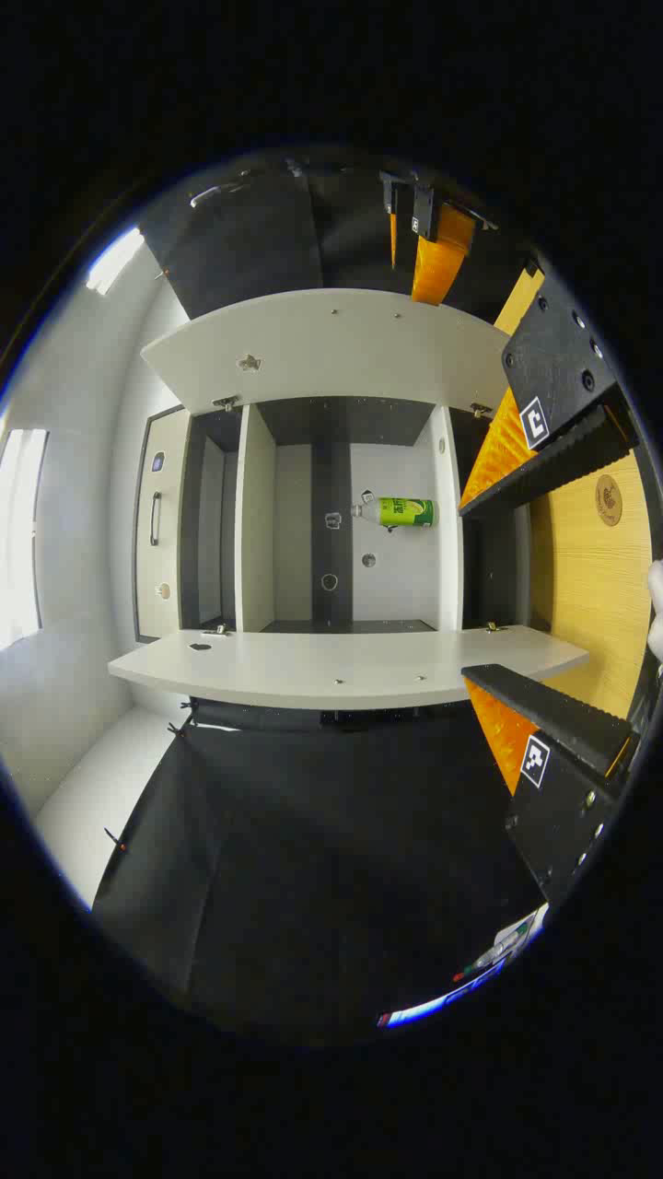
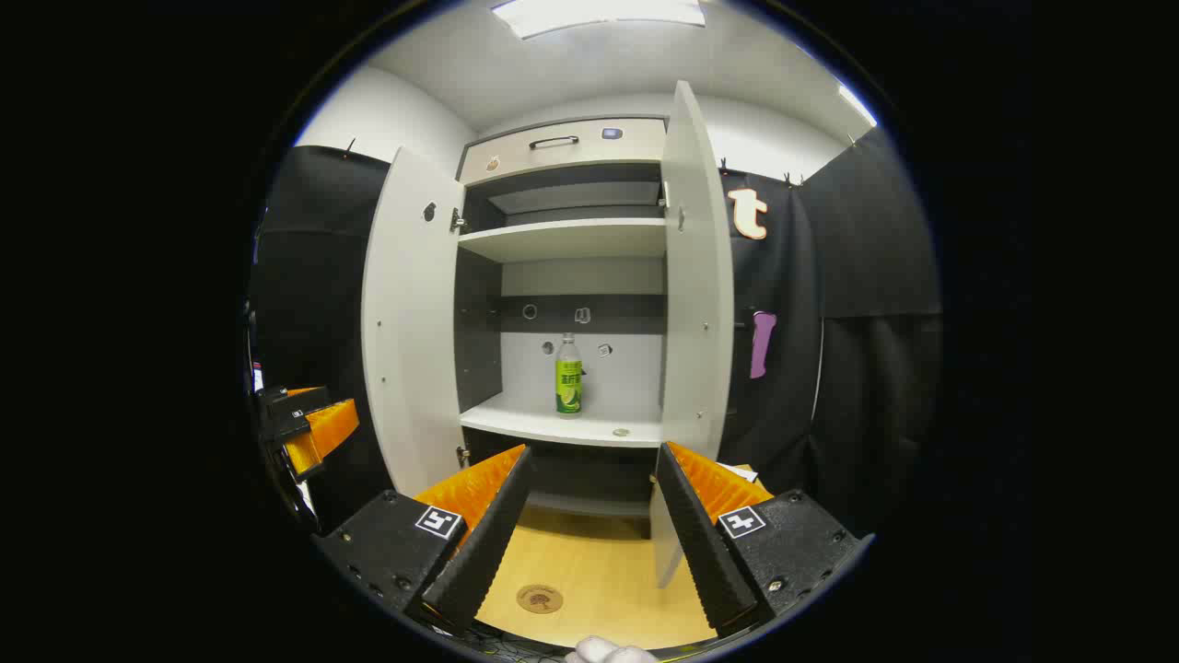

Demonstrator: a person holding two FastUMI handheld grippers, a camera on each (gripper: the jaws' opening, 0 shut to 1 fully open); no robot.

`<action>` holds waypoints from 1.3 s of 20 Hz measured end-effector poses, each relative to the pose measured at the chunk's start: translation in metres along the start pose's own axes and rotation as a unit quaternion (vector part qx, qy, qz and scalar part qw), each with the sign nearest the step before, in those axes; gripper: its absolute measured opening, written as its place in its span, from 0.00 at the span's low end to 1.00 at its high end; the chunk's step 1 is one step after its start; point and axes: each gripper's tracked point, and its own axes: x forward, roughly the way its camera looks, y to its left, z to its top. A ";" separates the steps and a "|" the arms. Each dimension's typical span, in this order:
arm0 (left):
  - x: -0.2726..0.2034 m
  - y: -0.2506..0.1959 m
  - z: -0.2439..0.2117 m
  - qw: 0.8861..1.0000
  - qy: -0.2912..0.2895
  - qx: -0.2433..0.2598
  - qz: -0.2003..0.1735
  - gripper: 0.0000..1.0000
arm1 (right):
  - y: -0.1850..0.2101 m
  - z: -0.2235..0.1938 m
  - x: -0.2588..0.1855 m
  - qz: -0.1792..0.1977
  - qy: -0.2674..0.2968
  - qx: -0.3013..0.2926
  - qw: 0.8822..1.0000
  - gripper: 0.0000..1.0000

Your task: Grasp the bottle in the cabinet with the left hand and place it on the coaster, then close the right door with the right hand and the left door with the left hand.

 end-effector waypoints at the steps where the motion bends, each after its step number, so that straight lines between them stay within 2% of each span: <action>1: 0.002 -0.003 0.001 1.000 0.000 0.002 -0.005 0.96 | -0.001 0.002 0.000 -0.003 0.000 0.002 1.000 0.83; 11: 0.010 -0.015 0.009 1.000 -0.008 0.009 -0.018 0.96 | -0.003 0.007 0.001 -0.012 -0.006 -0.001 1.000 0.83; 13: 0.015 -0.014 0.008 1.000 -0.010 0.010 -0.018 0.99 | -0.003 0.007 0.002 -0.012 -0.007 -0.002 1.000 0.83; 16: 0.029 -0.013 0.006 1.000 -0.011 0.011 -0.022 0.96 | -0.002 0.005 0.003 -0.013 -0.003 0.002 1.000 0.83; 21: 0.081 -0.023 0.007 0.999 -0.021 0.018 -0.038 0.96 | -0.002 0.016 0.016 -0.016 0.003 0.003 1.000 0.83; 26: 0.170 -0.061 0.015 0.997 -0.037 -0.005 -0.073 0.96 | -0.003 0.026 0.018 -0.025 -0.001 -0.006 1.000 0.83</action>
